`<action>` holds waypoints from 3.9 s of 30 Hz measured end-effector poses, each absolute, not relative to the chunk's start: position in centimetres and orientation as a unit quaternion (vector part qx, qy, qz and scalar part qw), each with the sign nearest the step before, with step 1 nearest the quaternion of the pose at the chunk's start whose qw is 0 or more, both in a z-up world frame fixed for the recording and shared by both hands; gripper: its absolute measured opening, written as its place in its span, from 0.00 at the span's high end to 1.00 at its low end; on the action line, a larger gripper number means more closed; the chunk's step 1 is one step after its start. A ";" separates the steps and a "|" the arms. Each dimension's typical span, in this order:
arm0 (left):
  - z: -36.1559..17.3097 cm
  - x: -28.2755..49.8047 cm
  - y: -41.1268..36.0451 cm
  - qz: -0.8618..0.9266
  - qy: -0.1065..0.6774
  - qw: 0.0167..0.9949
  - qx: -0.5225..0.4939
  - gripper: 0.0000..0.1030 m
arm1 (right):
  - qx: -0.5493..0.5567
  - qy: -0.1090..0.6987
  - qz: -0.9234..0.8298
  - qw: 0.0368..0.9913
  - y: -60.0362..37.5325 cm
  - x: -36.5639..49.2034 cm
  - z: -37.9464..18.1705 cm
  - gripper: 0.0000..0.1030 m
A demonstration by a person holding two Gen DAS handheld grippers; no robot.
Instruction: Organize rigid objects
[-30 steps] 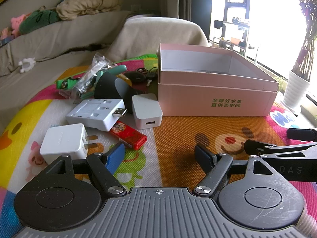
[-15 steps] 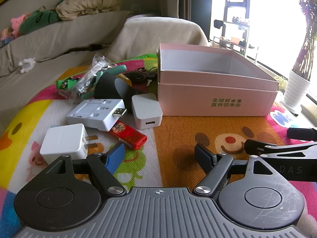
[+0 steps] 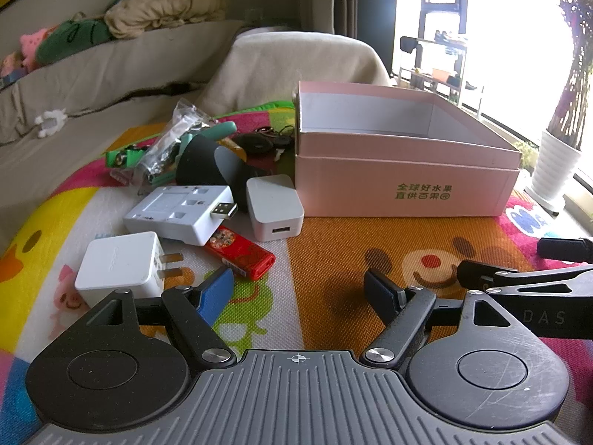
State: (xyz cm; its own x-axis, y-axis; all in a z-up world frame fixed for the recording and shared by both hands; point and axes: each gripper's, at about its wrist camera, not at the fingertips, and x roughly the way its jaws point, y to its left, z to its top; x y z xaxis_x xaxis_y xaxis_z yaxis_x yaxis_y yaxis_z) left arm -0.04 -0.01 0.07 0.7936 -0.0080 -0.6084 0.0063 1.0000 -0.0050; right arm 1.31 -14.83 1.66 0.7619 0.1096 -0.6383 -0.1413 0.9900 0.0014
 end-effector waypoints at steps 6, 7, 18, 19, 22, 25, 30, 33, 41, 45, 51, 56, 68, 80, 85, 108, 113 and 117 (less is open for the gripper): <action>0.1 -0.1 0.0 -0.004 0.321 0.947 0.000 0.20 | -0.018 0.339 0.069 0.938 -15.0 1.3 1.7 0.03; 0.1 -0.1 0.1 -0.004 0.321 0.947 -0.001 0.20 | -0.014 0.340 0.073 0.937 -15.1 1.3 1.7 0.02; 0.8 -1.3 1.2 -0.045 0.302 0.952 -0.031 0.25 | -0.040 0.379 0.094 0.920 -14.8 2.6 2.2 0.00; 1.1 -1.9 1.3 -0.053 0.292 0.955 -0.023 0.25 | -0.043 0.379 0.096 0.919 -14.9 2.6 2.2 0.00; 2.6 -4.0 2.4 -0.057 0.252 0.966 0.018 0.25 | -0.044 0.381 0.101 0.918 -15.0 2.6 2.2 0.00; 4.1 -4.5 5.2 -0.025 0.234 0.971 0.032 0.25 | -0.046 0.381 0.105 0.917 -15.1 2.6 2.3 0.00; 4.6 -1.3 11.9 -0.016 0.258 0.966 -0.011 0.27 | -0.045 0.378 0.108 0.918 -15.2 2.5 2.3 0.00; 3.4 1.3 14.9 -0.088 0.300 0.946 -0.087 0.27 | -0.045 0.376 0.110 0.919 -15.3 2.5 2.3 0.00; 2.0 -0.8 13.8 -0.175 0.352 0.917 -0.060 0.28 | -0.045 0.377 0.114 0.918 -15.4 2.4 2.4 0.00; 2.1 -3.8 10.7 -0.145 0.331 0.932 0.033 0.28 | -0.047 0.377 0.113 0.918 -15.4 2.4 2.4 0.00; 0.8 -2.0 9.2 -0.102 0.331 0.937 0.039 0.44 | -0.049 0.381 0.112 0.916 -15.3 2.5 2.5 0.00; 0.7 -3.0 9.8 -0.107 0.317 0.942 0.015 0.52 | -0.054 0.373 0.122 0.918 -15.0 2.2 2.8 0.09; 0.7 -5.4 14.8 0.042 0.298 0.950 -0.089 0.52 | -0.192 0.258 0.343 0.883 0.7 0.7 7.8 0.27; 0.5 -5.3 14.9 0.032 0.294 0.950 -0.103 0.52 | -0.233 0.372 0.308 0.844 7.8 13.2 6.4 0.44; 0.5 -5.4 15.4 0.028 0.291 0.949 -0.117 0.51 | -0.244 0.371 0.307 0.842 7.5 11.7 6.3 0.50; 10.1 -1.7 0.8 -0.187 0.211 0.959 0.011 0.52 | -0.086 0.301 0.169 0.935 -16.8 -7.0 10.2 0.53; 12.1 7.5 -1.5 -0.188 0.210 0.959 -0.043 0.51 | -0.053 0.286 0.160 0.943 -18.7 -7.0 9.2 0.53; 11.9 8.0 0.2 -0.143 0.202 0.965 -0.088 0.52 | -0.037 0.278 0.158 0.947 -19.4 -6.6 8.6 0.53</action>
